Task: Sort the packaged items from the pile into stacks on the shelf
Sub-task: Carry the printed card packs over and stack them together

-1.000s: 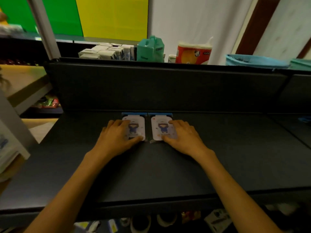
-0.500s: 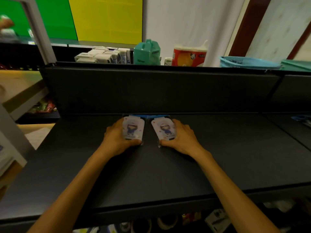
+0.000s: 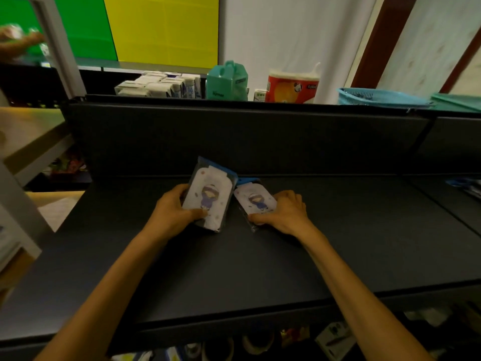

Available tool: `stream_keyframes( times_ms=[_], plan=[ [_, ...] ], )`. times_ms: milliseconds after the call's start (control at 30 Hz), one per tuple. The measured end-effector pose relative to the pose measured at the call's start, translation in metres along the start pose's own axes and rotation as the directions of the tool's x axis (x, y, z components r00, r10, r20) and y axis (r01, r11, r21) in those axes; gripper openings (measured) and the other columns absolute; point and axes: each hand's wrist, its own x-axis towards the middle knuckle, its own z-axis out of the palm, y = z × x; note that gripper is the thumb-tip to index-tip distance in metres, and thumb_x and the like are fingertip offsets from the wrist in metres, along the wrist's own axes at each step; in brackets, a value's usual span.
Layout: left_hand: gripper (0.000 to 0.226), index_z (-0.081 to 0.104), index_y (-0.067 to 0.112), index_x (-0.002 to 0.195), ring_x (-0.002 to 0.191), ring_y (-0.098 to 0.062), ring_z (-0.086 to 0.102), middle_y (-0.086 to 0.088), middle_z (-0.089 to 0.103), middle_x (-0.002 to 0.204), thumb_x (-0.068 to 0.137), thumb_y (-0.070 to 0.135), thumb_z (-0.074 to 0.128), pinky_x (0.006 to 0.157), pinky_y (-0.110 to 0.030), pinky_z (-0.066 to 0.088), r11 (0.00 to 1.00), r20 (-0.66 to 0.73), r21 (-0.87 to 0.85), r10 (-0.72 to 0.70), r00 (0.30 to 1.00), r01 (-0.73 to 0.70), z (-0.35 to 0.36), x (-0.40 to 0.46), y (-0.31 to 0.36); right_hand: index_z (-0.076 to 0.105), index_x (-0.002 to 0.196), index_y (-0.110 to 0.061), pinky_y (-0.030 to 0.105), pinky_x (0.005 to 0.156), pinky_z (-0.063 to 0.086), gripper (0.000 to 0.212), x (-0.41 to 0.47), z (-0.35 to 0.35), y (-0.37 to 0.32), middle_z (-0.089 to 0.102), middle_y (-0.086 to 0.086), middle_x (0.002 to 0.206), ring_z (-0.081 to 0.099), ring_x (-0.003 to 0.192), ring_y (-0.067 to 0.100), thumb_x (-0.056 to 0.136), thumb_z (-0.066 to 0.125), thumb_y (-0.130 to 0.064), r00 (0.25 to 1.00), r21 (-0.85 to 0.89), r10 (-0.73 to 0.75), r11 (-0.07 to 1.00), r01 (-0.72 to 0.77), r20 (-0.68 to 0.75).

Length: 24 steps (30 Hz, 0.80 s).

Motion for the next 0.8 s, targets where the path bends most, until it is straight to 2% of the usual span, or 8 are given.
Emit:
stream_keyframes(
  times_ms=[67,167,233,300,400,500,633,800],
  plan=[
    [0.06,0.042,0.025,0.13,0.1,-0.018,0.06,-0.002,0.055,0.123,0.079,0.007,0.07,0.071,-0.033,0.056,0.996,0.025,-0.089,0.015,1.0,-0.013,0.001,-0.003,0.0,0.038,0.137,-0.013,0.038,0.106,0.035,0.098,-0.001,-0.001,0.0,0.039,0.007,0.138,0.035,0.127,0.027,0.061,0.078,-0.059,1.0,0.048,0.004,0.999,-0.004,-0.013],
    [0.057,0.039,0.032,0.125,0.093,-0.022,0.064,0.002,0.053,0.116,0.082,0.006,0.066,0.058,-0.034,0.059,0.964,0.064,-0.265,0.005,0.998,0.012,0.002,-0.008,-0.001,0.036,0.131,-0.017,0.038,0.099,0.044,0.093,-0.003,-0.003,0.004,0.046,0.006,0.132,0.047,0.118,0.024,0.058,0.086,-0.044,1.0,0.259,0.017,0.966,-0.014,-0.01],
    [0.055,0.039,0.033,0.122,0.092,-0.02,0.064,0.003,0.053,0.114,0.083,0.006,0.065,0.058,-0.034,0.059,0.951,0.062,-0.309,0.003,0.998,0.017,0.002,-0.01,-0.002,0.032,0.134,-0.018,0.033,0.093,0.046,0.088,-0.006,-0.004,0.007,0.048,0.006,0.133,0.052,0.112,0.02,0.065,0.085,-0.032,1.0,0.404,-0.004,0.915,-0.005,0.02],
    [0.053,0.038,0.035,0.12,0.09,-0.018,0.064,0.005,0.053,0.111,0.085,0.006,0.063,0.059,-0.034,0.059,0.944,0.064,-0.328,-0.004,0.998,0.025,0.002,-0.012,-0.002,0.027,0.142,-0.018,0.029,0.09,0.046,0.084,-0.011,-0.005,0.009,0.047,0.006,0.135,0.052,0.114,0.02,0.075,0.078,-0.025,0.999,0.49,-0.027,0.872,0.013,0.021],
    [0.05,0.038,0.038,0.121,0.092,-0.019,0.064,0.006,0.053,0.111,0.089,0.006,0.058,0.061,-0.036,0.06,0.936,0.074,-0.349,-0.008,0.997,0.033,0.002,-0.017,-0.002,0.038,0.138,-0.015,0.018,0.075,0.049,0.058,-0.019,-0.006,0.014,0.054,0.006,0.131,0.057,0.102,0.012,0.087,0.066,-0.018,0.996,0.625,-0.077,0.777,0.081,-0.034],
    [0.059,0.035,0.039,0.131,0.096,-0.02,0.064,0.006,0.052,0.117,0.088,0.007,0.058,0.064,-0.038,0.06,0.937,0.061,-0.35,0.015,0.998,0.008,0.004,-0.024,0.0,0.045,0.127,-0.021,0.026,0.064,0.058,0.038,-0.028,-0.009,0.025,0.059,0.007,0.121,0.065,0.092,0.013,0.092,0.058,-0.015,0.996,0.73,-0.079,0.679,0.079,-0.034],
    [0.069,0.03,0.043,0.137,0.1,-0.018,0.062,0.008,0.05,0.123,0.087,0.005,0.059,0.065,-0.038,0.061,0.931,0.06,-0.356,0.103,0.993,-0.075,0.014,-0.034,0.003,0.045,0.123,-0.021,0.032,0.053,0.057,0.031,-0.043,-0.016,0.042,0.061,0.004,0.116,0.07,0.088,0.02,0.094,0.053,-0.012,0.993,0.791,-0.064,0.601,0.115,-0.096],
    [0.075,0.025,0.045,0.14,0.096,-0.014,0.06,0.013,0.047,0.119,0.088,0.0,0.056,0.06,-0.033,0.06,0.911,0.12,-0.388,0.204,0.972,-0.143,0.044,-0.051,0.02,0.039,0.132,-0.02,0.032,0.054,0.058,0.042,-0.068,-0.037,0.077,0.062,-0.005,0.111,0.07,0.087,0.012,0.094,0.052,-0.008,0.972,0.75,-0.054,0.627,0.211,-0.228]
  ],
)
